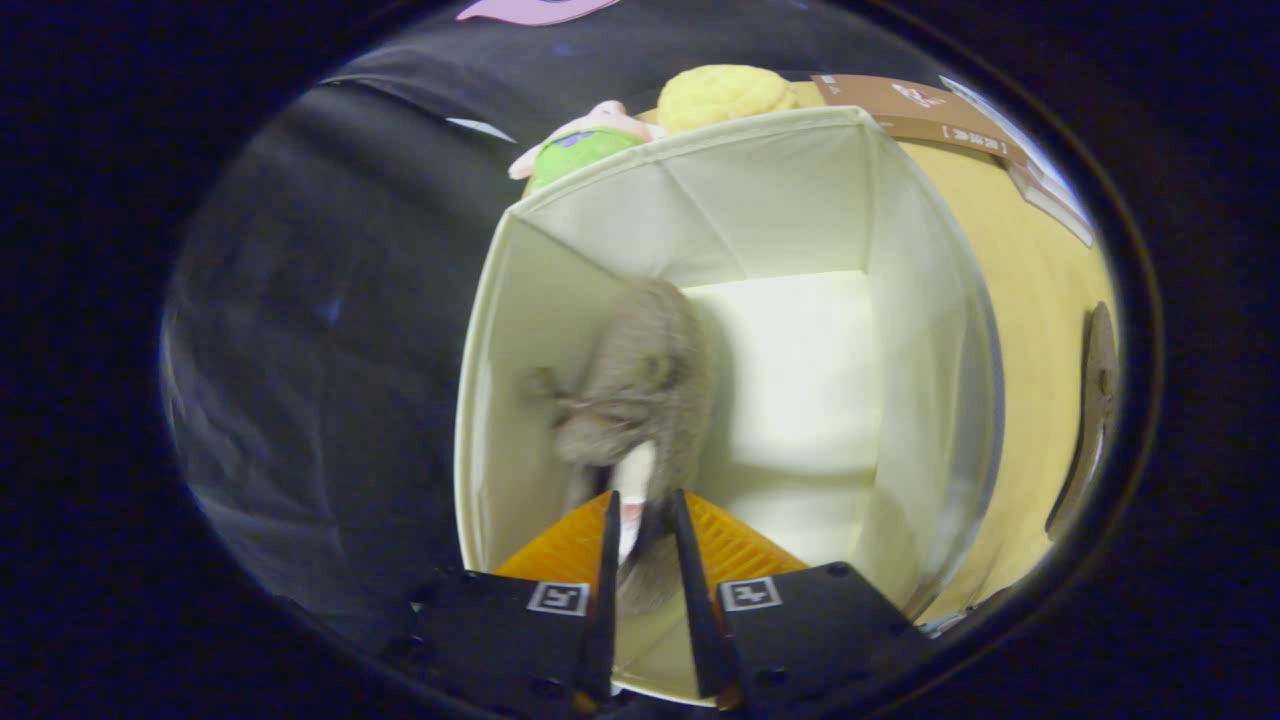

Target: Open the storage box then place both shoes into the box .Put the left shoe in first, then the right shoe, with the right side of both shoes facing outward in a uniform manner.

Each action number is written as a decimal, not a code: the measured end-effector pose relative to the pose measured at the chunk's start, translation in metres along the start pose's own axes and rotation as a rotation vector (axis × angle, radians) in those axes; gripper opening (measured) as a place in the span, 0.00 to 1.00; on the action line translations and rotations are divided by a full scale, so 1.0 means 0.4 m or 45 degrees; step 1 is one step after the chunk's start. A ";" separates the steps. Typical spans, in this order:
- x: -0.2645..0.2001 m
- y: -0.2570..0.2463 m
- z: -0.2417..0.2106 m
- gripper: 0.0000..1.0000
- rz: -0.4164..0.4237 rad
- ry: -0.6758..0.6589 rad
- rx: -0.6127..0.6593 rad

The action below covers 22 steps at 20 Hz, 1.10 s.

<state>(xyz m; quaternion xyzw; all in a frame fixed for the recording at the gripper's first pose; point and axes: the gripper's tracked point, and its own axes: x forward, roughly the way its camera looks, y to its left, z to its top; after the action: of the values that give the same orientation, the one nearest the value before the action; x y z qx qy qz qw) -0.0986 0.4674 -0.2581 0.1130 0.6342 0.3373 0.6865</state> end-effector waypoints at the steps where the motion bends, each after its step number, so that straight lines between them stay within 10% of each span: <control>1: -0.019 0.012 0.005 0.68 0.051 -0.002 -0.022; 4: -0.111 0.056 0.000 0.96 0.178 -0.030 -0.065; 11: -0.328 -0.019 0.065 1.00 0.245 -0.200 -0.061; 22: -0.528 -0.655 0.100 1.00 -0.365 -0.308 0.111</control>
<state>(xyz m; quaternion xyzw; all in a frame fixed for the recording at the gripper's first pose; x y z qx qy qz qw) 0.0296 0.1545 -0.2360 0.0908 0.5708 0.1922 0.7931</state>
